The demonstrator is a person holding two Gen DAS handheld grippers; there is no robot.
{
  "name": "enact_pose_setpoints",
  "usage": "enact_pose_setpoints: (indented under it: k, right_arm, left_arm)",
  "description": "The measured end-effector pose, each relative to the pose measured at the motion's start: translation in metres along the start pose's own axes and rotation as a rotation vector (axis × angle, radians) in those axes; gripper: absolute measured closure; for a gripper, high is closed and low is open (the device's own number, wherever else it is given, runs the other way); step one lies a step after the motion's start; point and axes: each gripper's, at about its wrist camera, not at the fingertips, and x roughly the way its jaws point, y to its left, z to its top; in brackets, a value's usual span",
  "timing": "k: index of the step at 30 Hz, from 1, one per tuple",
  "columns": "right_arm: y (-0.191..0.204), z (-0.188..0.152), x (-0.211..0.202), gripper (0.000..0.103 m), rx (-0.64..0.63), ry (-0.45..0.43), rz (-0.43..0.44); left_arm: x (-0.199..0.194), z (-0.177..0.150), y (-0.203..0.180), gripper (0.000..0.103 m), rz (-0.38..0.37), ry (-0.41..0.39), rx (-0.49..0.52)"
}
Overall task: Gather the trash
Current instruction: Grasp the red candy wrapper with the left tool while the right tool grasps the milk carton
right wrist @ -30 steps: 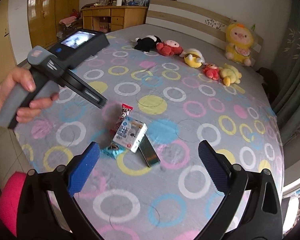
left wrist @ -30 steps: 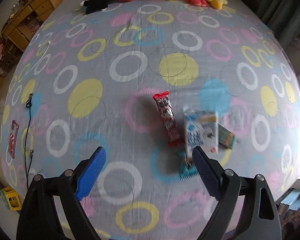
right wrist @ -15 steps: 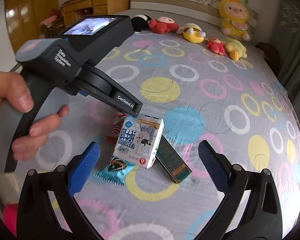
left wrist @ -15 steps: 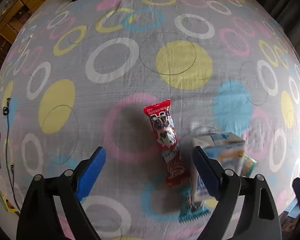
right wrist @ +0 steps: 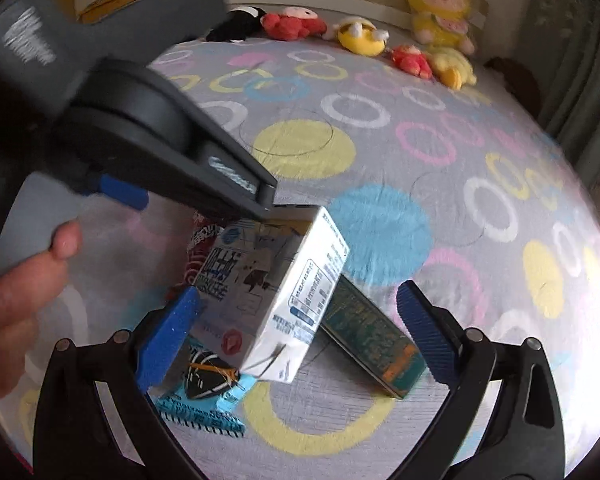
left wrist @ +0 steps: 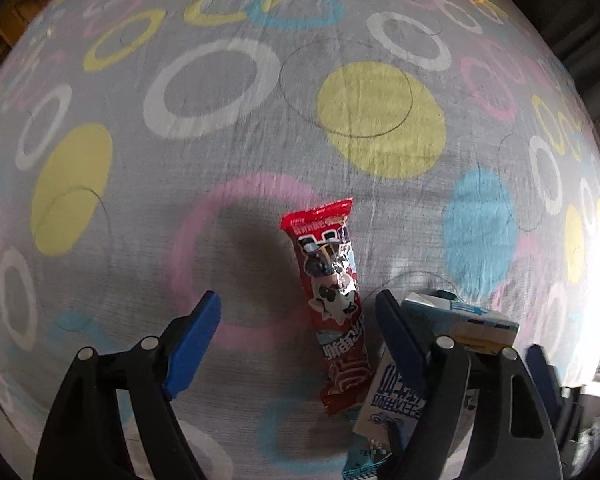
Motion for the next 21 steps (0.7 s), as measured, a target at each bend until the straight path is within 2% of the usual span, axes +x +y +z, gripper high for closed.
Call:
enact_pose_setpoints:
  k: [4,5,7,11,13,17,20,21]
  right_arm:
    - [-0.005,0.004,0.009,0.007,0.054,0.018,0.057]
    - [-0.006,0.004,0.01,0.007,0.066,0.022,0.077]
    - [-0.008,0.006,0.015,0.007,0.089,0.031,0.114]
    - [-0.014,0.007,0.025,0.008,0.131,0.046,0.172]
    - [-0.018,0.007,0.028,0.022,0.151,0.053,0.196]
    - [-0.016,0.007,0.029,0.025,0.144,0.06,0.2]
    - [-0.013,0.005,0.028,0.025,0.128,0.061,0.193]
    - [-0.012,0.005,0.027,0.026,0.119,0.058,0.188]
  left_arm:
    - [0.003,0.0,0.013,0.026,-0.099,0.012,-0.056]
    - [0.004,0.0,0.015,0.026,-0.098,0.015,-0.059]
    - [0.006,0.0,0.018,0.035,-0.077,0.014,-0.053]
    - [0.011,0.0,0.02,0.039,-0.061,0.021,-0.043]
    - [0.011,0.0,0.018,0.043,-0.052,0.017,-0.029]
    - [0.011,0.0,0.006,0.051,-0.032,0.02,-0.01]
    - [0.012,-0.001,-0.005,0.063,-0.036,0.018,-0.001]
    - [0.012,-0.002,-0.005,0.07,-0.042,0.017,-0.003]
